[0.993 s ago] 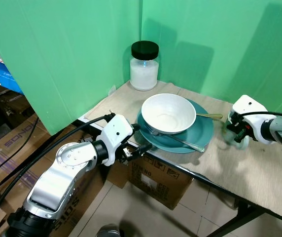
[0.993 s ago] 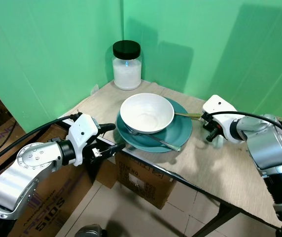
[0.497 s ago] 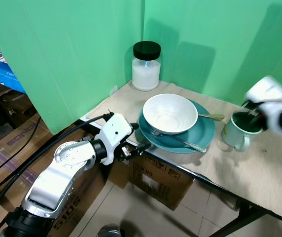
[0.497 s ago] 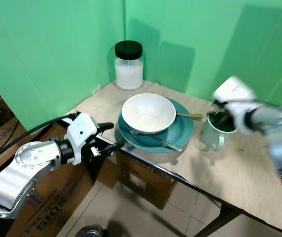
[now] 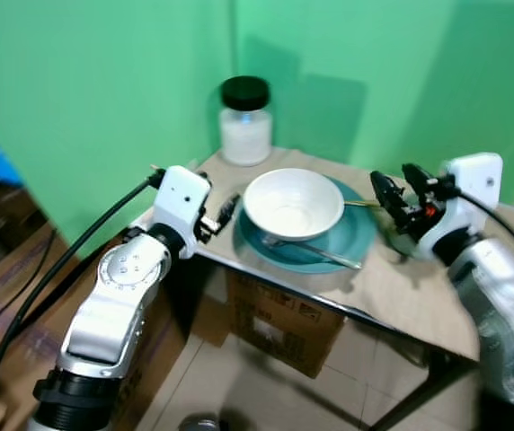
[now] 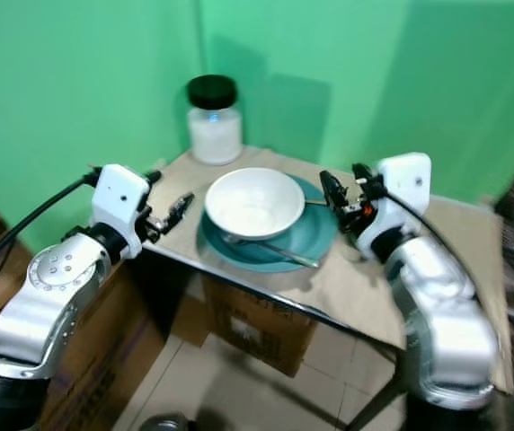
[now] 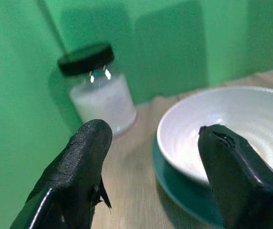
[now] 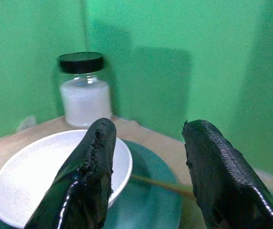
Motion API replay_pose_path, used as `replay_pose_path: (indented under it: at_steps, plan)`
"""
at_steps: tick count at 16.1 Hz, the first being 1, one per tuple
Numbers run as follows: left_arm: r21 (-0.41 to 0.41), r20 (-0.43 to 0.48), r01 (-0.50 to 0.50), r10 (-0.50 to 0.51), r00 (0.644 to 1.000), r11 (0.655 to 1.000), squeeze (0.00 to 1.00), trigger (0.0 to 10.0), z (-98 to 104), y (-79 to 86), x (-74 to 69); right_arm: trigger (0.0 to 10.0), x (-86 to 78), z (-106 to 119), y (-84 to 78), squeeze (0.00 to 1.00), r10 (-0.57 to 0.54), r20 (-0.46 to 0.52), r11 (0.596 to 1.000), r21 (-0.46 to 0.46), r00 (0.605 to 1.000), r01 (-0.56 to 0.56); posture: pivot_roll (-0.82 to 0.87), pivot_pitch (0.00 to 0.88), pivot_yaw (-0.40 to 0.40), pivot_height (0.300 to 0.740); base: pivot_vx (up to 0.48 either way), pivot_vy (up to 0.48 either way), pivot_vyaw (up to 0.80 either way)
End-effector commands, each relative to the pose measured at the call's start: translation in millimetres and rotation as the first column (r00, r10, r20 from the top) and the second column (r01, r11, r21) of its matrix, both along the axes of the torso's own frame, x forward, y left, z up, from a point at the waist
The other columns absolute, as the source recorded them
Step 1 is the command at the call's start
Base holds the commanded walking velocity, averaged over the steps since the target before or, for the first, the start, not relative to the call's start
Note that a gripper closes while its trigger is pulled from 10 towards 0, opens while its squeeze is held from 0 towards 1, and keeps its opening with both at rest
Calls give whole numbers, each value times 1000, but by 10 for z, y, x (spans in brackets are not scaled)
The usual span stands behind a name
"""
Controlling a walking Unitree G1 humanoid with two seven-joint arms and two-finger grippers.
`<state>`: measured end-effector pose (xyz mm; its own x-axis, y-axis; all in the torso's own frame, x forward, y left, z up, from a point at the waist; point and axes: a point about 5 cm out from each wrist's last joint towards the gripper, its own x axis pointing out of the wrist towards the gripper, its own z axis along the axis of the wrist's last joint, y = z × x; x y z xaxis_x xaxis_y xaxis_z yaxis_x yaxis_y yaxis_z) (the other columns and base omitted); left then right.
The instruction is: Setting the table
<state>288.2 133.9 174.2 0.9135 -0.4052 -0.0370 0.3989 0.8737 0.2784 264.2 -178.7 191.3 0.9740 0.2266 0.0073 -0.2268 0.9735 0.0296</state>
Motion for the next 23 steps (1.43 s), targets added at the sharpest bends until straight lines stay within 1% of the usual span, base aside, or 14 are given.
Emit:
replay_pose_path:
  at_steps: [1, 6, 8, 9, 10, 11, 12, 13, 15, 16, 18, 21, 22, 23]
  plan:
    - [17, 40, -23, 22, 999, 1000, 0, 10000, 52, 13, 12, 10000, -24, 53, -30, 0, -40, 41, 999, -13, 998, 41, 105, 0, 18, 740, 0, -480, -750]
    - [-29, -5, -60, 60, 998, 998, 0, 10000, -23, -15, 1, 10000, 33, 11, -17, 0, -3, 35, 993, -122, 999, 8, 121, 0, 8, 740, 0, -384, -698]
    - [-13, -25, -40, 40, 999, 999, 0, 10000, -60, -32, -33, 10000, 154, -120, -4, 0, 29, -44, 982, -188, 999, -37, 138, 0, -6, 740, 0, 0, 0]
    - [-10, -32, -9, 9, 999, 1000, 0, 10000, -67, -50, -62, 10000, 180, -193, 36, 780, 53, -84, 981, -181, 995, -67, 145, 0, -14, 740, 0, 0, 0]
    - [-10, -35, 6, -6, 999, 1000, 0, 10000, -69, -59, -76, 10000, 189, -224, 56, 780, 65, -100, 981, -178, 993, -82, 147, 0, -16, 740, 0, 0, 0]
    - [3, -72, 66, -66, 995, 998, 0, 10000, -102, -57, -121, 10000, 218, -298, 205, 1000, 136, -146, 982, -109, 980, -152, 155, 0, -20, 740, 0, 0, 0]
    - [17, -95, 93, -91, 991, 996, 0, 10000, -122, -44, -144, 10000, 233, -307, 299, 1000, 182, -157, 980, -58, 971, -193, 156, 0, -19, 740, 0, 0, 0]
    - [24, -100, 100, -97, 990, 995, 0, 10000, -126, -39, -151, 10000, 238, -307, 326, 1000, 194, -161, 979, -37, 968, -202, 156, 0, -19, 740, 0, 0, 0]
    - [35, -154, 124, -118, 981, 992, 0, 10000, -186, 1, -198, 10000, 308, -333, 490, 1000, 250, -188, 966, -22, 950, -259, 156, 0, -18, 740, 0, 0, 0]
    - [55, -185, 158, -146, 972, 986, 0, 10000, -218, 28, -251, 10000, 452, -394, 581, 1000, 219, -219, 972, -33, 951, -232, 160, 0, -23, 740, 0, 0, 0]
    - [54, -206, 163, -149, 967, 985, 0, 10000, -223, 65, -291, 10000, 629, -433, 683, 1000, 185, -234, 979, -38, 954, -199, 172, 0, -27, 740, 0, 0, 0]
    - [73, -204, 151, -133, 970, 986, 0, 10000, -200, 110, -304, 10000, 784, -518, 776, 1000, 155, -263, 984, -43, 952, -172, 192, 0, -33, 740, 0, 0, 0]
    - [54, -216, 149, -134, 967, 987, 1000, 10000, -179, 142, -324, 10000, 863, -594, 810, 1000, 125, -283, 987, -58, 951, -147, 196, 0, -31, 740, 0, 0, 0]
    - [47, -223, 156, -142, 965, 987, 1000, 10000, -160, 157, -344, 10000, 921, -639, 832, 1000, 106, -286, 989, -65, 952, -130, 194, 0, -29, 740, 0, 0, 0]
